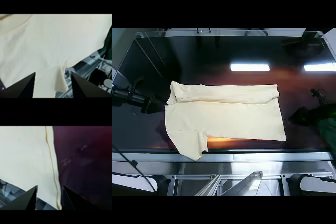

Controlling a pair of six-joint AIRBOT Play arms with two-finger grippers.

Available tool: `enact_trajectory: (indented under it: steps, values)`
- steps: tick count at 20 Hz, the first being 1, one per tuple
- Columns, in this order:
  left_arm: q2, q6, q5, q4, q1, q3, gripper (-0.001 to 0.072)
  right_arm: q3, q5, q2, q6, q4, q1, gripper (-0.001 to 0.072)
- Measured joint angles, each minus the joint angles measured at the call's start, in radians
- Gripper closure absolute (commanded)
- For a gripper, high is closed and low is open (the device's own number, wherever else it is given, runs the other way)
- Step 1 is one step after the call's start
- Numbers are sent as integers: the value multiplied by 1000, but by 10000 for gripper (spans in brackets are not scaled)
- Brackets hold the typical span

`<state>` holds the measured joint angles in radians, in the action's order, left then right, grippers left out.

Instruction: Fold the shirts.

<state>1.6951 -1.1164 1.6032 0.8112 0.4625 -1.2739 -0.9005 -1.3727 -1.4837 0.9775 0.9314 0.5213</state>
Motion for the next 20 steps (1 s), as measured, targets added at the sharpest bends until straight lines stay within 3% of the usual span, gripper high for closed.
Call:
enact_trajectory:
  steps: [6, 11, 13, 20]
  values:
    - [-143, 37, -51, 0, 145, 265, 228, 195, 107, -17, -103, -118, -54, 356]
    - [-196, 41, -67, 12, 235, 376, 228, 232, 83, -54, -134, -164, -164, 359]
    - [-203, 41, -82, 32, 246, 417, 227, 237, 85, -58, -136, -162, -184, 490]
    - [-209, 34, -151, 80, 157, 558, 226, 240, 89, -61, -157, -155, -203, 488]
